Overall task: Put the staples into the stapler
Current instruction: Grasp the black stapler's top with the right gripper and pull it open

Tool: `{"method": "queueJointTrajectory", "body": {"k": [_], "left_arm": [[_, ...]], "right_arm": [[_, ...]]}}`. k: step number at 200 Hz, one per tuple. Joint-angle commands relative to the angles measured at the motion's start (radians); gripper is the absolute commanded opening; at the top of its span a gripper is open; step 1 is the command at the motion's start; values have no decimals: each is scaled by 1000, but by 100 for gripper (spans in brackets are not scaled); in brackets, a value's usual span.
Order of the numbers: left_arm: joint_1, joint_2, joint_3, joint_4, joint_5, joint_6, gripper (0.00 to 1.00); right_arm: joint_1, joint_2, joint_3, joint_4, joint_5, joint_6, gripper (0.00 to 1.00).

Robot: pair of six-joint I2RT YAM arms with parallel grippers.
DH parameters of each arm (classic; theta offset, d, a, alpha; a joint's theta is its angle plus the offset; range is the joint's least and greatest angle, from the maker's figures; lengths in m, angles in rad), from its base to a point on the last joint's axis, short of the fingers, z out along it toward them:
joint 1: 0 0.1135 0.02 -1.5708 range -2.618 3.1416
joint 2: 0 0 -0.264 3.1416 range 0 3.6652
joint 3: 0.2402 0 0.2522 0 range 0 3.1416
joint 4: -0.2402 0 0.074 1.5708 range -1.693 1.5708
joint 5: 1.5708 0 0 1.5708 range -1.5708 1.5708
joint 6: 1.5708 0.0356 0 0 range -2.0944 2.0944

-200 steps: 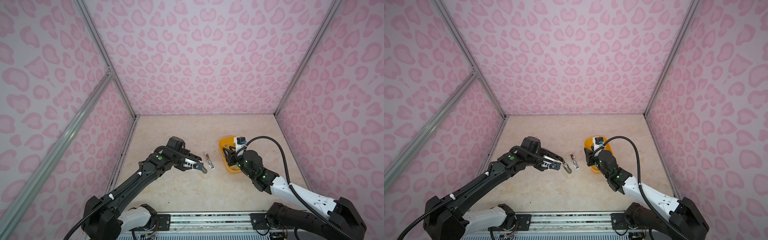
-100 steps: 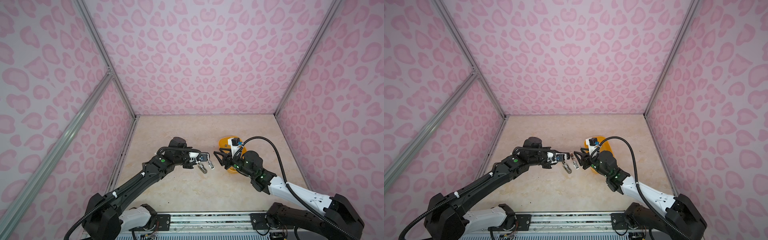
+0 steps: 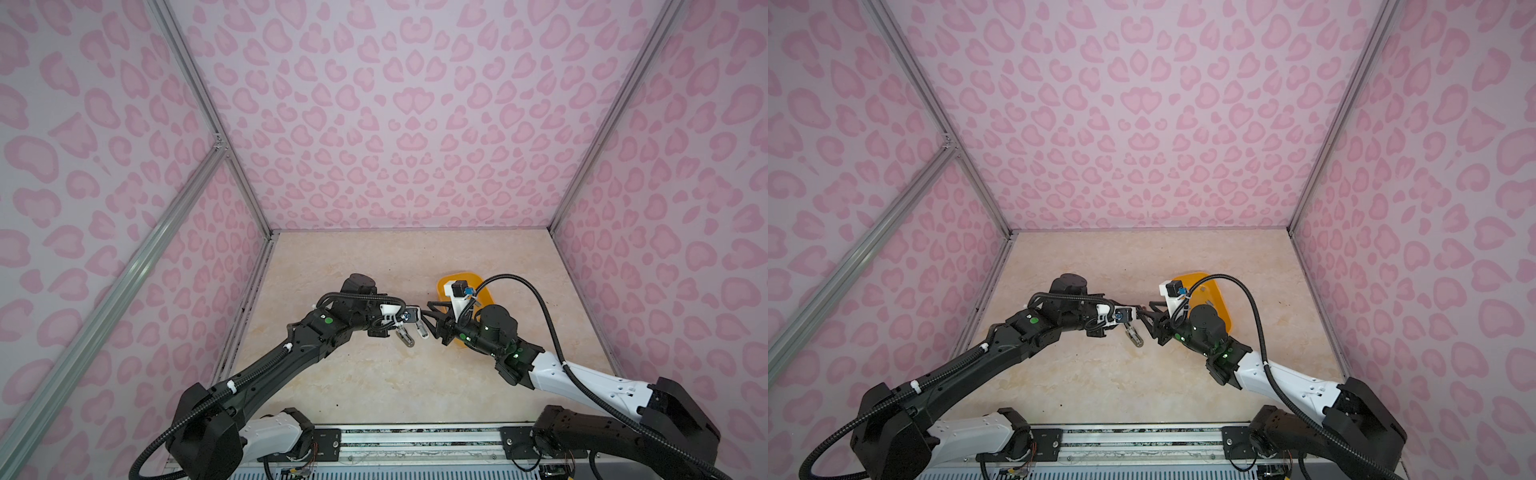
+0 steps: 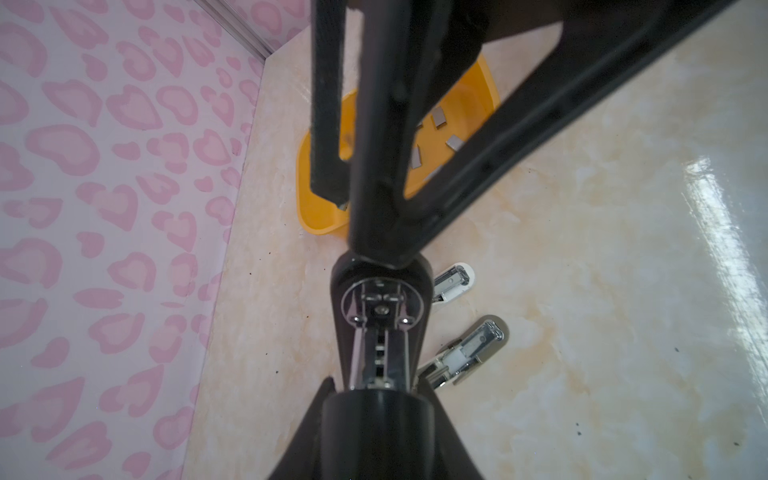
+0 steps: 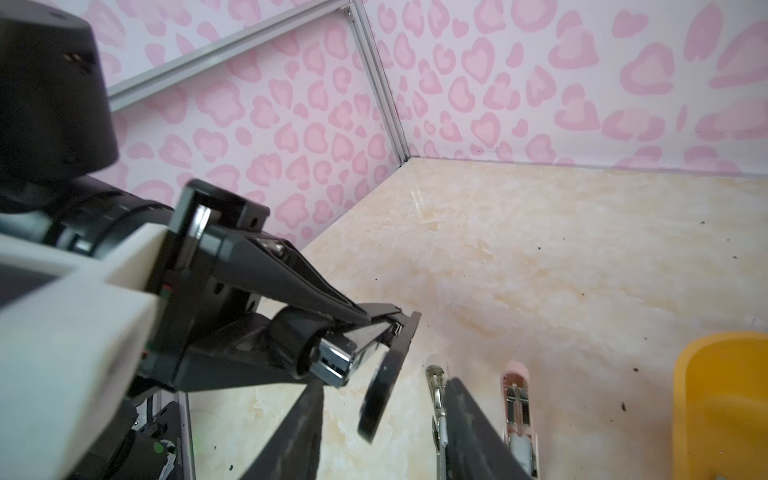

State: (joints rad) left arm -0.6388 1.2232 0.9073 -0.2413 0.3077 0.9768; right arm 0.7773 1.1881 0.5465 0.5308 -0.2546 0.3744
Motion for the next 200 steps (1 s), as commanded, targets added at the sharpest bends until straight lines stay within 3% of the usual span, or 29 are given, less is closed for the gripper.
{"method": "queueJointTrajectory", "body": {"k": [1,37,71,108,134,166,200], "left_arm": [[-2,-33,9,48,24,5,3],[-2,-69,-1,52,32,21,4],[1,-94,-3,8,129,71,4],[13,-133,-28,-15,249,120,4],[44,-154,-25,-8,291,103,4],[159,-189,-21,9,429,65,4],[219,-233,-33,0,555,79,4]], "right_arm": [[5,47,23,12,0,12,48],[6,116,57,-45,65,27,41],[-13,162,101,-164,194,57,19],[-55,203,120,-202,193,96,17],[-58,196,123,-208,189,85,25],[-67,176,121,-227,207,75,41],[-74,153,121,-229,199,51,45]]}}
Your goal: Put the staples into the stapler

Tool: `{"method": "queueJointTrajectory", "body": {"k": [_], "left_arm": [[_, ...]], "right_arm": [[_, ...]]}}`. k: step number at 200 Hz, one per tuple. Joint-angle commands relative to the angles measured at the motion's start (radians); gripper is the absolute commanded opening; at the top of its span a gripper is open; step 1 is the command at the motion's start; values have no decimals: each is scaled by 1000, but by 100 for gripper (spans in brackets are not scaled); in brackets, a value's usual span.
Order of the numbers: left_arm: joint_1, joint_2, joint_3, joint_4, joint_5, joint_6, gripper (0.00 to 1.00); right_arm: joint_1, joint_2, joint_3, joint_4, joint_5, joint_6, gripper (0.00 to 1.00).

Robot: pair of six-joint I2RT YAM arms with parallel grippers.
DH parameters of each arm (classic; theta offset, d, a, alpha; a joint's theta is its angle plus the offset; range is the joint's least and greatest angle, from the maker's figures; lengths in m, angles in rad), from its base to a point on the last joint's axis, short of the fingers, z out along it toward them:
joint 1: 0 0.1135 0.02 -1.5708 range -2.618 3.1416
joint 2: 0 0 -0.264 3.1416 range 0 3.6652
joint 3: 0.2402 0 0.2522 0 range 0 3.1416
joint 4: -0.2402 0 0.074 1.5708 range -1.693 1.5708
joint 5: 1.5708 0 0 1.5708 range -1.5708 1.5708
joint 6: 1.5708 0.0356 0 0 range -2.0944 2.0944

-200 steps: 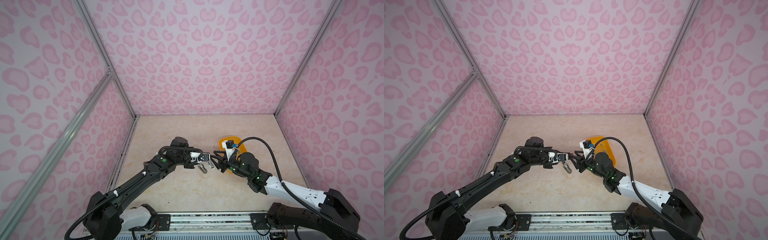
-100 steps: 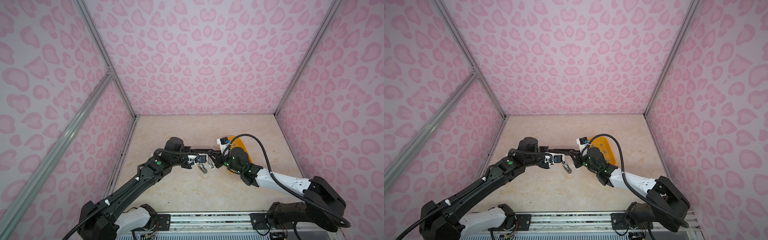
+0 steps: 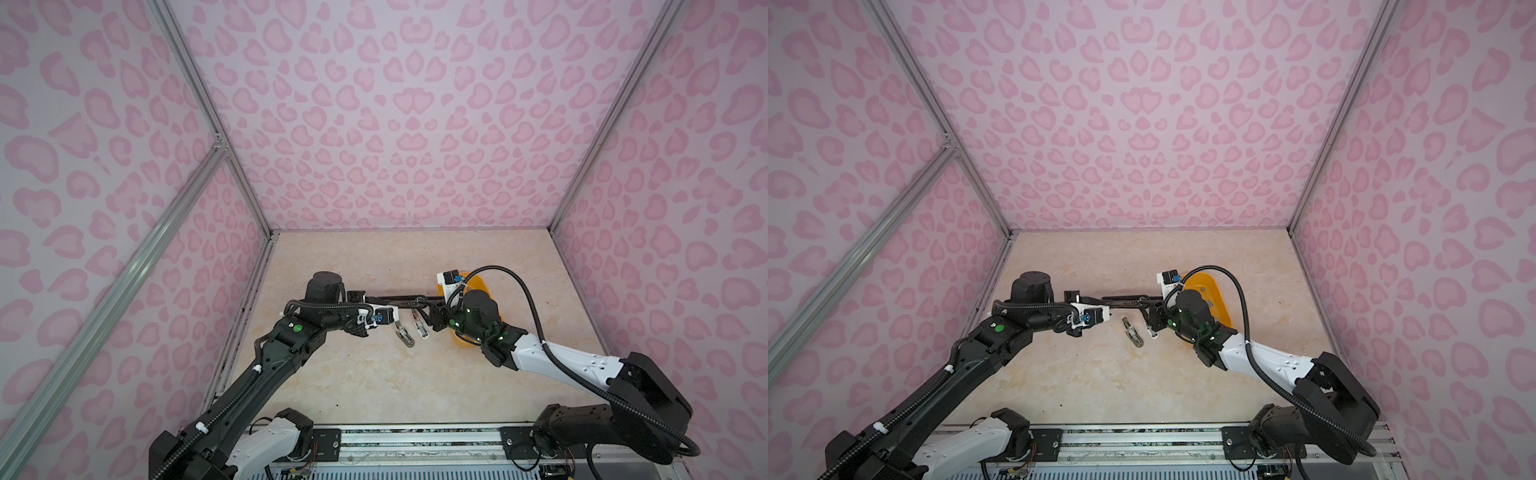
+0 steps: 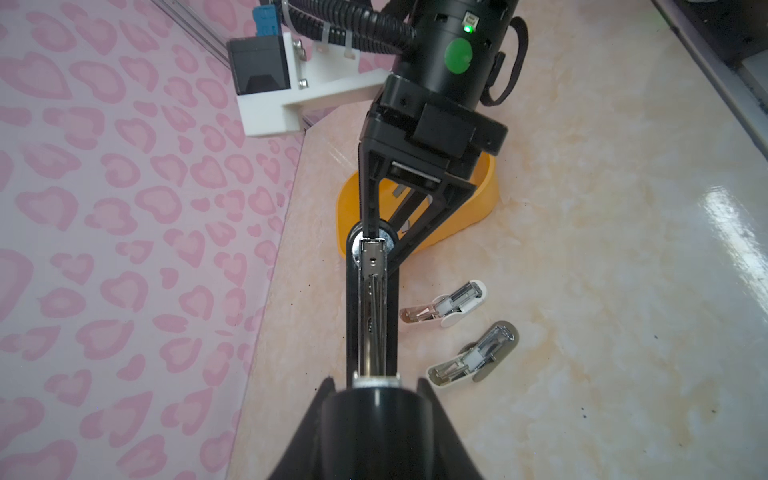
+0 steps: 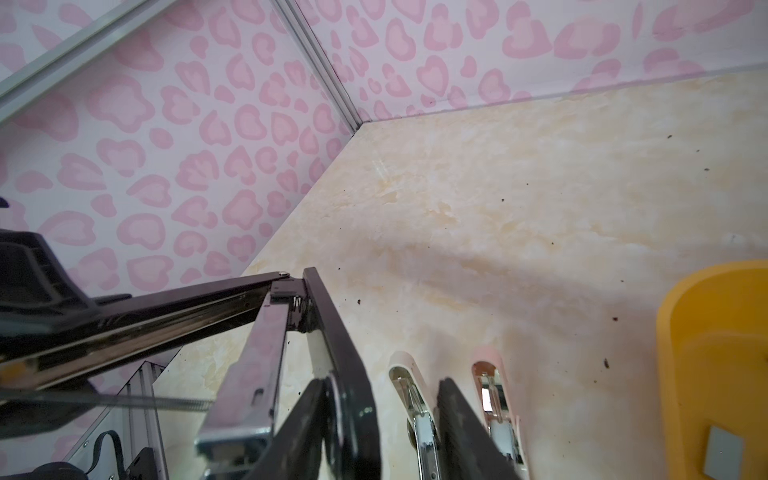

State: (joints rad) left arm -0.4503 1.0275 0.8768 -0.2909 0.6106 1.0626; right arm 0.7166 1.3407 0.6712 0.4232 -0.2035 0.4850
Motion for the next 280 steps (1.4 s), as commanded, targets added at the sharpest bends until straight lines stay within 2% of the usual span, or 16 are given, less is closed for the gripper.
{"method": "queueJointTrajectory", "body": {"k": [1,16,53,82,113,148,196,223,253,265,280], "left_arm": [[33,-38,-2,49,258,-6,4],[69,-56,-10,45,339,0,4],[201,-73,-19,63,528,-12,4],[257,-59,-16,53,531,-7,4],[274,-47,-16,47,511,7,4],[307,-39,-27,64,499,1,4],[381,4,-21,75,524,-15,4],[410,18,-18,79,551,-19,4],[416,12,-5,71,611,-22,4],[416,0,3,67,651,-23,4],[414,-14,6,67,669,-26,4]], "right_arm": [[-14,0,-4,-121,147,-60,45],[-15,-1,-1,-123,140,-64,46],[-69,2,-24,-92,90,-12,39],[-97,-17,-50,-49,44,3,42],[-104,-79,-104,58,-33,15,44],[-147,-156,-184,179,-85,58,56],[-149,-210,-228,386,-281,114,57],[-148,-227,-218,348,-268,111,62],[-144,-239,-204,271,-219,71,62],[-133,-250,-190,234,-209,28,63],[-79,-261,-159,175,-195,-84,66]]}}
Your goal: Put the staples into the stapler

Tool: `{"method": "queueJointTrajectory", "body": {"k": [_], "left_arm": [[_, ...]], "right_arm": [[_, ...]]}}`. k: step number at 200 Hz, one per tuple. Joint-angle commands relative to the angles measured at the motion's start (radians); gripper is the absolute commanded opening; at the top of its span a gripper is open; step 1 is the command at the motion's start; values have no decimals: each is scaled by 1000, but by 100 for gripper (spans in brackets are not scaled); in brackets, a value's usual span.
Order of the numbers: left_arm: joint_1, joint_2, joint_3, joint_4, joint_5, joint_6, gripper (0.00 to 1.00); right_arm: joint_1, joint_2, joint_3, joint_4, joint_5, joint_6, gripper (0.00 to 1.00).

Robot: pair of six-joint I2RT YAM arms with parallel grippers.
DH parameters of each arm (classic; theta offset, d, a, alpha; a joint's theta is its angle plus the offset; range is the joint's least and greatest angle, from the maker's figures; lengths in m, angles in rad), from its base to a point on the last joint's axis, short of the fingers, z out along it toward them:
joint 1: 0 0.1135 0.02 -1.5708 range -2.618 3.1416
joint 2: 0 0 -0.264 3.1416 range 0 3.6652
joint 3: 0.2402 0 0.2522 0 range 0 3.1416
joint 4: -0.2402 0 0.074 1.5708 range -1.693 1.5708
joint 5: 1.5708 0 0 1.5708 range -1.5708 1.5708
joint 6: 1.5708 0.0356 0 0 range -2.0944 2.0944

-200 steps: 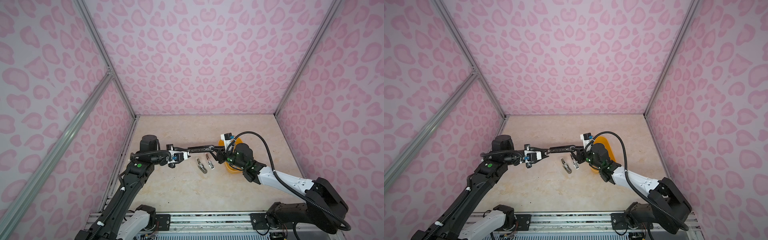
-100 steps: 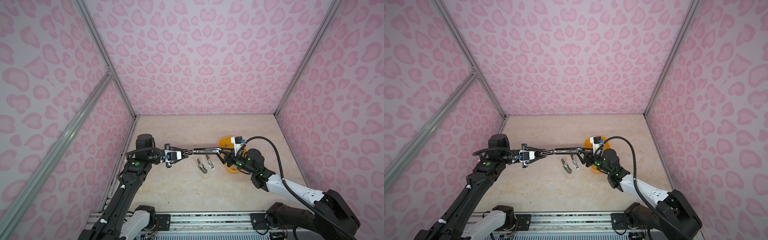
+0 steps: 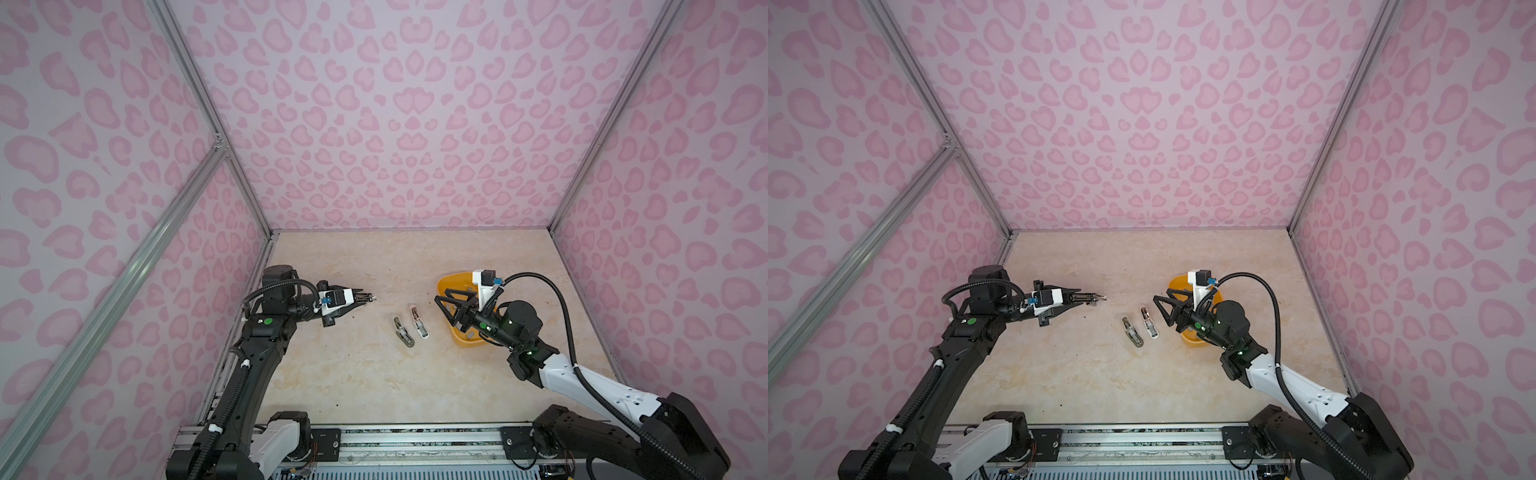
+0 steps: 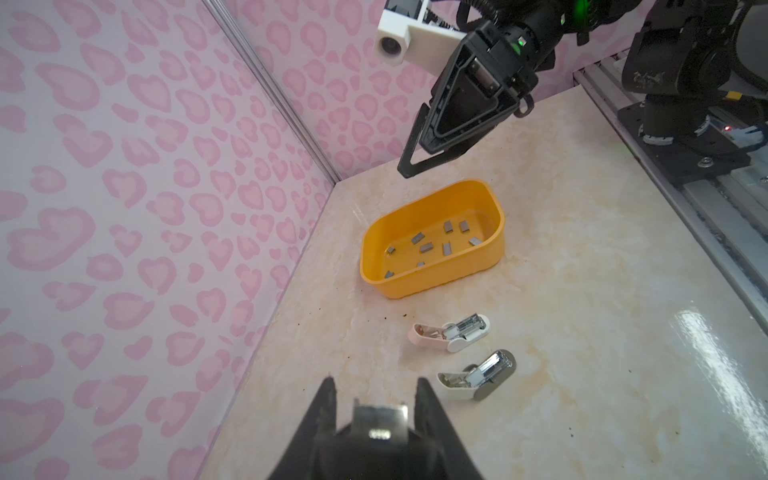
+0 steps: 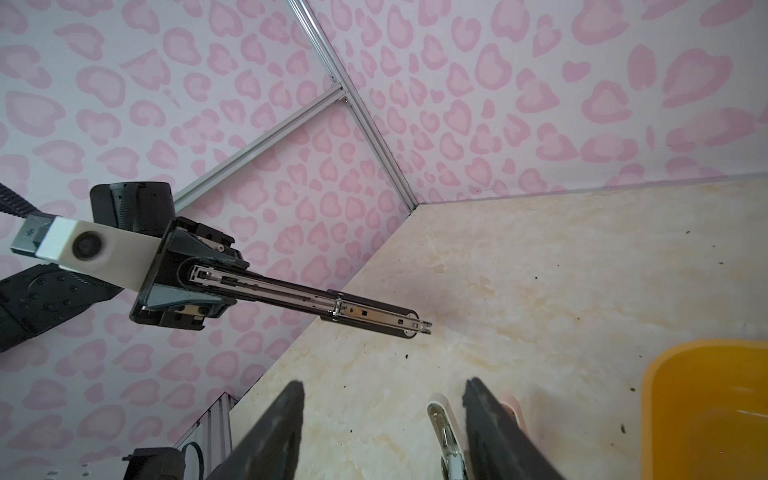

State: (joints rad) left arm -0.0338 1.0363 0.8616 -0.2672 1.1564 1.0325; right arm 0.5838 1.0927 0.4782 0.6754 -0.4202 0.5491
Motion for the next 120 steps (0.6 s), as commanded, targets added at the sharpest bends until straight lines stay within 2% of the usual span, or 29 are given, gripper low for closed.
{"method": "queueJointTrajectory", "body": {"k": [1,29,53,79,120], "left_arm": [[-3,-23,22,43,125,4,4],[-14,-48,28,40,154,-6,4],[-34,-85,33,17,171,-10,4],[-97,-154,26,-7,187,-20,4],[-201,-227,3,-11,163,-19,4]], "right_arm": [[61,-13,37,-82,25,-158,66],[247,-3,91,-181,125,-423,66],[341,3,43,-94,165,-580,70],[355,-19,-32,27,142,-646,73],[374,-52,5,-75,121,-713,75]]}}
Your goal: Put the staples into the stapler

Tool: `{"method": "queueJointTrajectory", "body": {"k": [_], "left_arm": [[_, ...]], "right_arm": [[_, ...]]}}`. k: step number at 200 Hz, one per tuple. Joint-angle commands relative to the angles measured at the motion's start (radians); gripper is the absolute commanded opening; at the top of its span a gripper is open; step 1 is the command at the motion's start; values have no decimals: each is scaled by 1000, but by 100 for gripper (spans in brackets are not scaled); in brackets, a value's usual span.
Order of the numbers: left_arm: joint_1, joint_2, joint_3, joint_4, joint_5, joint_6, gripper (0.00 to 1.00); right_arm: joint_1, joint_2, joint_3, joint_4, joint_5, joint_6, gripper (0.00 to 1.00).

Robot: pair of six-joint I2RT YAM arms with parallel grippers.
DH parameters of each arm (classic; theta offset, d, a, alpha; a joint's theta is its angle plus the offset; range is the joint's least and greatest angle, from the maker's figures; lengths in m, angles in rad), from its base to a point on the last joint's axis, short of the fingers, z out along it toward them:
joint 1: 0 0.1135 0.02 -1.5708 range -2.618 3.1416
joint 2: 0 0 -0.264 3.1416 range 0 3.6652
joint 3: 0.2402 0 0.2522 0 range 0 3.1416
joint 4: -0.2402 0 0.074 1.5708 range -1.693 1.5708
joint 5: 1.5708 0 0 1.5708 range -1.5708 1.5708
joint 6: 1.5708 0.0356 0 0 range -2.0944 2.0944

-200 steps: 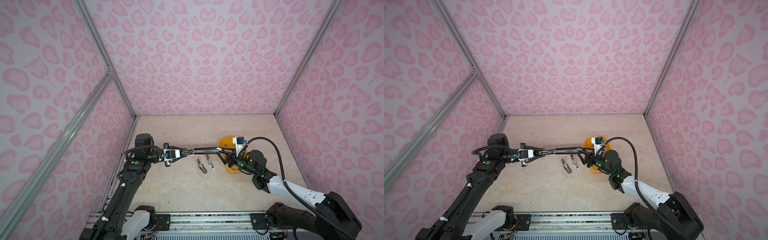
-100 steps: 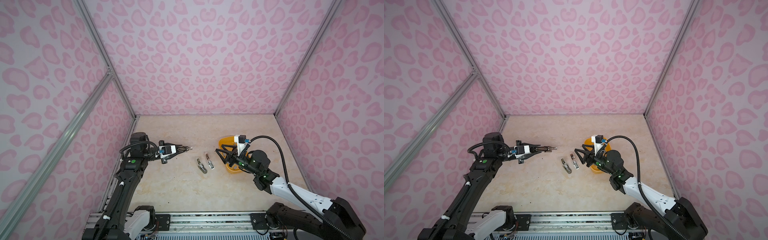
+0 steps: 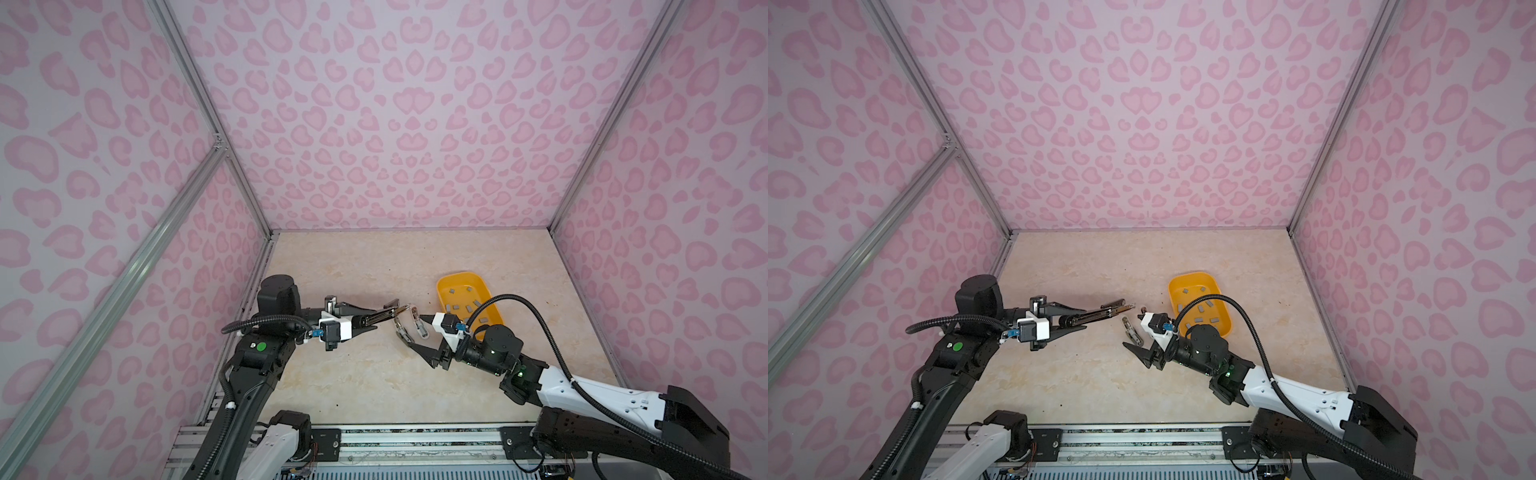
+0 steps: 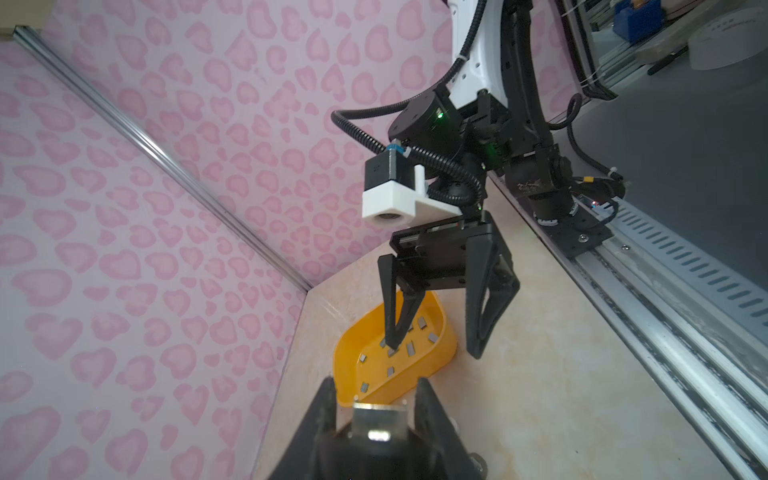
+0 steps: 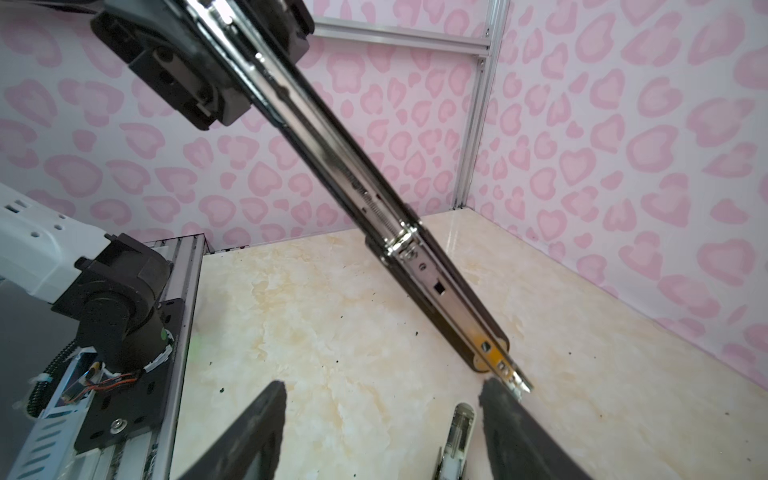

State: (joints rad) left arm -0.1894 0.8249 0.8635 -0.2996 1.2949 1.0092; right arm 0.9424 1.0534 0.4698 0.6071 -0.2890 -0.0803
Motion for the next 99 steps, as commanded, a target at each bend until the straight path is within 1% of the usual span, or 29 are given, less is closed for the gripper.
{"method": "queueJointTrajectory", "body": {"k": [1,35,62,99], "left_arm": [[-48,-16,2,20,25,5,4],[-117,-3,8,-6,8,22,4],[-154,6,32,-50,24,51,4],[-195,18,40,-67,49,69,4]], "right_arm": [[16,-13,13,-6,-10,-84,75],[45,-21,21,-31,14,-121,76],[66,6,42,-60,26,-147,76],[89,48,78,-104,60,-166,72]]}}
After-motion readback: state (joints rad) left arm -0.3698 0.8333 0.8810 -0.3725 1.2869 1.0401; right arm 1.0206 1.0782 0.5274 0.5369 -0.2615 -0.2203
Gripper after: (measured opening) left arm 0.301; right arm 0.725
